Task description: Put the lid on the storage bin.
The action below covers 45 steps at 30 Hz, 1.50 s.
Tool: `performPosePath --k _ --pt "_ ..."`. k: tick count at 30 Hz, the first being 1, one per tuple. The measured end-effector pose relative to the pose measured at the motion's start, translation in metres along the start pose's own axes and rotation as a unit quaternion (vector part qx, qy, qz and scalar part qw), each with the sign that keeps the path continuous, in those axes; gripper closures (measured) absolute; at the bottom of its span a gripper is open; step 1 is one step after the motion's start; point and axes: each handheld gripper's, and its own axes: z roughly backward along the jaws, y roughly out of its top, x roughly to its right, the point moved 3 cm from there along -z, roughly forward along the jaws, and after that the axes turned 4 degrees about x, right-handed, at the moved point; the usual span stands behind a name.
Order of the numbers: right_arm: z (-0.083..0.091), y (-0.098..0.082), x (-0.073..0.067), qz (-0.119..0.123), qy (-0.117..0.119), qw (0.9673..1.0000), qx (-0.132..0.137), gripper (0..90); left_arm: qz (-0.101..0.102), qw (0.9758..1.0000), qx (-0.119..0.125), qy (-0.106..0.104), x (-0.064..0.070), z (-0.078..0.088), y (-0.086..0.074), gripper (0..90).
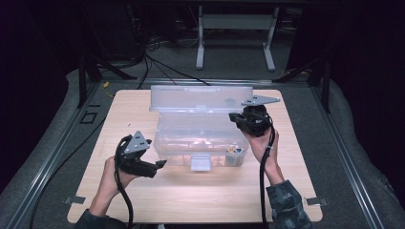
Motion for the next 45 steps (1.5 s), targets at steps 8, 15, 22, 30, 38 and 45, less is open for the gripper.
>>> performPosePath --k 8,15,22,30,38,45 --pt "0.011 -0.008 0.003 -0.004 -0.005 1.0000 0.004 88.4 0.035 0.9989 -0.032 -0.002 -0.005 -0.005 -0.030 7.9" --pt "0.018 -0.019 0.007 -0.015 -0.005 0.9999 0.005 88.3 0.048 0.9971 -0.059 0.003 -0.008 -0.015 -0.048 2.5" --pt "0.020 -0.031 0.009 -0.020 -0.028 0.9994 0.000 88.6 0.066 0.9950 -0.075 0.003 -0.015 -0.019 -0.059 0.7" --pt "0.025 -0.040 0.006 -0.030 -0.005 0.9994 0.013 88.2 0.066 0.9944 -0.082 0.010 -0.018 -0.024 -0.064 0.0" --pt "0.029 -0.050 0.008 -0.038 0.001 0.9992 0.013 87.9 0.065 0.9930 -0.098 0.006 -0.017 -0.030 -0.069 0.0" --pt "0.032 -0.058 0.011 -0.041 -0.013 0.9990 0.007 87.5 0.067 0.9921 -0.106 0.005 -0.019 -0.031 -0.072 0.0"
